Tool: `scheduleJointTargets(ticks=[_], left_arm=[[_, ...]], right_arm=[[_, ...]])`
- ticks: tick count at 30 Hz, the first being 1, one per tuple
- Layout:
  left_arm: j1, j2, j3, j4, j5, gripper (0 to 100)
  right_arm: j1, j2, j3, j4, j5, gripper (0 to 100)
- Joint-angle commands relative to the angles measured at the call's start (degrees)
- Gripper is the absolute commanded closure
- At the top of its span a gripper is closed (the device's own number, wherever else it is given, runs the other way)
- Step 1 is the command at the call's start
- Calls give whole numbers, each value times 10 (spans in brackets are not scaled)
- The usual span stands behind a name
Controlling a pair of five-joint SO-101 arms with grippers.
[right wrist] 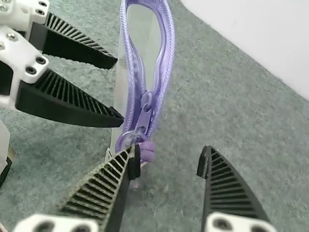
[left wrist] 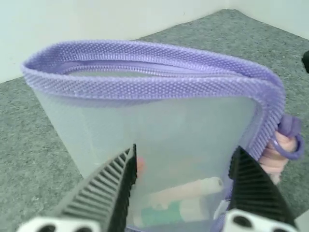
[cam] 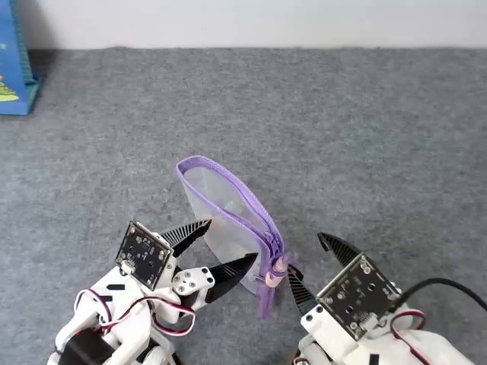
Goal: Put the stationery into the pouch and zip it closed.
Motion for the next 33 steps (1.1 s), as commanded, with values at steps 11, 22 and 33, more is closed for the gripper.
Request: scheduleJointTargets(ticks=[11, 22, 33], left_arm=[[-3, 10, 6, -18, 3, 705], [-4, 10, 6, -16, 3, 705], [-4, 10, 6, -13, 3, 705]], right_arm=[[-113, 1, 71, 15, -77, 801], [-112, 7, 105, -18, -74, 801], [-65, 0, 164, -85, 16, 972]])
